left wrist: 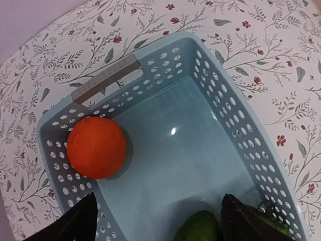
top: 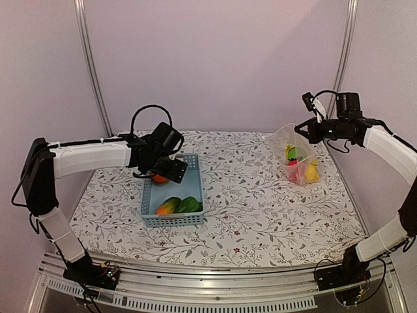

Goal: Place the food in the zip-top bag and seal the zipper
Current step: Adjust the zipper food storage bag at the corner of the board, then pick up the fake fruit from the bin.

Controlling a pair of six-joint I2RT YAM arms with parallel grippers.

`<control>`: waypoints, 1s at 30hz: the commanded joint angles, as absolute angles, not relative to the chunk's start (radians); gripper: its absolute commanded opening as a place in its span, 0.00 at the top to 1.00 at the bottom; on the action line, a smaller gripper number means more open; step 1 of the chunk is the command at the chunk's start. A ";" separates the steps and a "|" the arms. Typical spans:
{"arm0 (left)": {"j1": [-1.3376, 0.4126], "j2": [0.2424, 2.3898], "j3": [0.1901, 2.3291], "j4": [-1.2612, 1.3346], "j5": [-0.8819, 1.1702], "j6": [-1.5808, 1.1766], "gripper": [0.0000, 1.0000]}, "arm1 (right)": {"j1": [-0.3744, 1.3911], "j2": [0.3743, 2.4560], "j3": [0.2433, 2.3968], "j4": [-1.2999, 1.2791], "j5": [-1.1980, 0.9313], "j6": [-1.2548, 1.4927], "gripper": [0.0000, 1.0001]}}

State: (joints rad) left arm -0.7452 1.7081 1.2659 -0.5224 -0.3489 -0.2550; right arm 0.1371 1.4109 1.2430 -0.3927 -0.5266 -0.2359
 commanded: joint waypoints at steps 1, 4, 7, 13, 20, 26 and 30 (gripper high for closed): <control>-0.698 1.790 1.317 -0.583 -0.413 -0.235 0.15 | 0.135 1.392 1.205 -0.359 -0.573 -0.242 1.00; -0.679 1.876 1.382 -0.623 -0.466 -0.225 0.15 | 0.136 1.383 1.192 -0.352 -0.576 -0.242 1.00; -0.675 1.939 1.433 -0.649 -0.550 -0.213 0.14 | 0.136 1.378 1.190 -0.350 -0.576 -0.245 1.00; -0.654 1.983 1.481 -0.636 -0.591 -0.185 0.12 | 0.136 1.381 1.187 -0.349 -0.585 -0.247 1.00; -0.616 2.031 1.534 -0.669 -0.573 -0.154 0.14 | 0.135 1.372 1.184 -0.348 -0.577 -0.252 1.00; -0.582 2.015 1.514 -0.691 -0.538 -0.136 0.15 | 0.135 1.375 1.183 -0.348 -0.577 -0.253 1.00; -0.561 2.000 1.488 -0.680 -0.474 -0.124 0.18 | 0.136 1.379 1.179 -0.348 -0.581 -0.253 1.00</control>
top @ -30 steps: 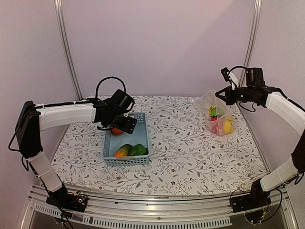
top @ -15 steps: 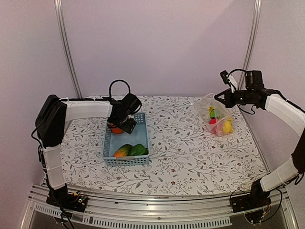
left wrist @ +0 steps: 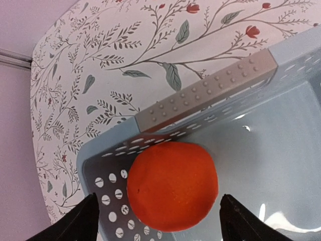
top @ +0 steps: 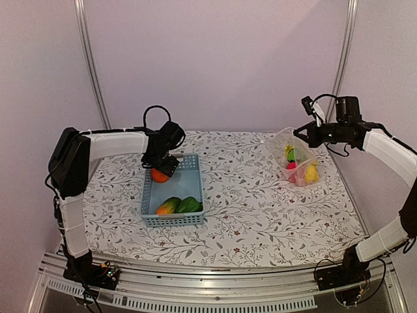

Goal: Place the food in the zip-top bag and seal the zipper
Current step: Pick up the fake fruit from the bin.

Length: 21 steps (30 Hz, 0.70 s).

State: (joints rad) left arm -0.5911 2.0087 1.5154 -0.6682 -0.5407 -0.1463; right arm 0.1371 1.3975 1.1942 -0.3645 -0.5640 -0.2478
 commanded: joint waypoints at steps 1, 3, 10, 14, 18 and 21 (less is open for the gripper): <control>-0.559 1.999 1.485 -0.676 -0.465 -0.123 0.19 | 0.136 1.379 1.179 -0.349 -0.580 -0.253 1.00; -0.556 2.005 1.483 -0.669 -0.442 -0.118 0.20 | 0.136 1.378 1.175 -0.348 -0.577 -0.257 1.00; -0.554 2.075 1.532 -0.672 -0.444 -0.124 0.19 | 0.136 1.371 1.167 -0.347 -0.587 -0.261 1.00; -0.555 2.123 1.559 -0.687 -0.451 -0.131 0.20 | 0.136 1.366 1.164 -0.347 -0.587 -0.265 1.00; -0.555 2.148 1.563 -0.678 -0.478 -0.124 0.23 | 0.136 1.361 1.164 -0.347 -0.592 -0.265 1.00; -0.555 2.154 1.569 -0.678 -0.500 -0.122 0.27 | 0.137 1.359 1.165 -0.347 -0.591 -0.264 1.00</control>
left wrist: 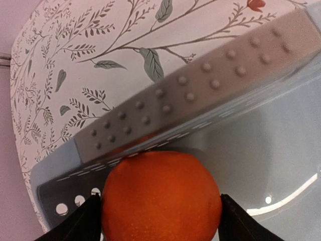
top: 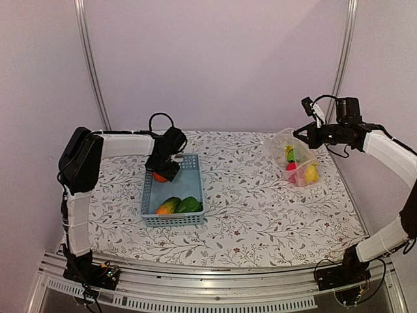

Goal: Place the food in the zip-top bag and seal the zipper
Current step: Pick up the fake fruit from the bin.

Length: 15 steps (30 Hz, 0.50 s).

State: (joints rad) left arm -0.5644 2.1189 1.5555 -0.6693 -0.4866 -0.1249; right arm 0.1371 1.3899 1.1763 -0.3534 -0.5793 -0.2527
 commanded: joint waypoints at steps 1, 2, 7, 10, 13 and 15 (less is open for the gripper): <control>-0.556 2.154 1.569 -0.677 -0.497 -0.122 0.29 | 0.136 1.360 1.166 -0.347 -0.589 -0.263 1.00; -0.557 2.152 1.570 -0.677 -0.490 -0.124 0.33 | 0.136 1.362 1.167 -0.347 -0.588 -0.262 1.00; -0.570 2.100 1.546 -0.676 -0.458 -0.136 0.38 | 0.136 1.378 1.170 -0.347 -0.590 -0.258 1.00; -0.586 2.045 1.524 -0.675 -0.447 -0.142 0.39 | 0.136 1.384 1.170 -0.347 -0.592 -0.255 1.00; -0.612 1.981 1.509 -0.675 -0.439 -0.148 0.39 | 0.136 1.387 1.170 -0.347 -0.589 -0.256 1.00; -0.629 1.938 1.506 -0.681 -0.420 -0.155 0.39 | 0.135 1.388 1.170 -0.347 -0.588 -0.257 1.00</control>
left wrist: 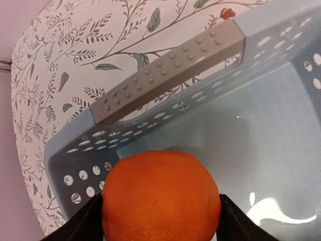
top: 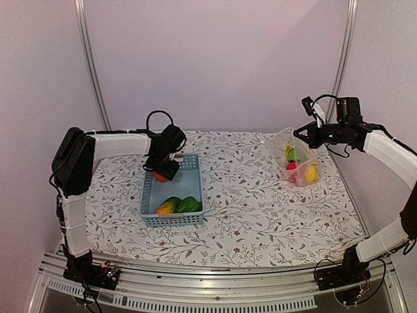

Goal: Place the food in the zip-top bag and seal the zipper
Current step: Pick up the fake fruit from the bin, then place the fake fruit in the zipper food storage bag.

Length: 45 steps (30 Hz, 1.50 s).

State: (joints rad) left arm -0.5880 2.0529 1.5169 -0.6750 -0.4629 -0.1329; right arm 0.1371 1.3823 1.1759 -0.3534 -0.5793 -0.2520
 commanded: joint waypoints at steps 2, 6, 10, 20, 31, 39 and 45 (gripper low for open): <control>-0.651 1.895 1.509 -0.681 -0.397 -0.160 0.39 | 0.136 1.388 1.169 -0.347 -0.589 -0.258 1.00; -0.690 1.824 1.538 -0.681 -0.356 -0.177 0.39 | 0.136 1.387 1.167 -0.347 -0.587 -0.261 1.00; -0.721 1.766 1.558 -0.651 -0.276 -0.196 0.39 | 0.136 1.392 1.168 -0.347 -0.596 -0.258 1.00; -0.760 1.722 1.558 -0.512 -0.062 -0.248 0.40 | 0.136 1.387 1.168 -0.348 -0.592 -0.258 1.00; -0.922 1.753 1.524 0.052 0.225 -0.216 0.40 | 0.137 1.424 1.245 -0.417 -0.628 -0.239 1.00; -1.020 1.932 1.709 0.147 0.178 -0.198 0.39 | 0.187 1.435 1.335 -0.506 -0.632 -0.239 1.00; -1.065 2.076 1.871 0.056 0.017 -0.139 0.38 | 0.194 1.411 1.350 -0.550 -0.643 -0.237 1.00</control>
State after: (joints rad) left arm -1.0348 1.9953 1.7840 0.0986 0.1326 -0.1898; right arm 0.1867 1.4315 1.3231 -0.4908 -0.6228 -0.2428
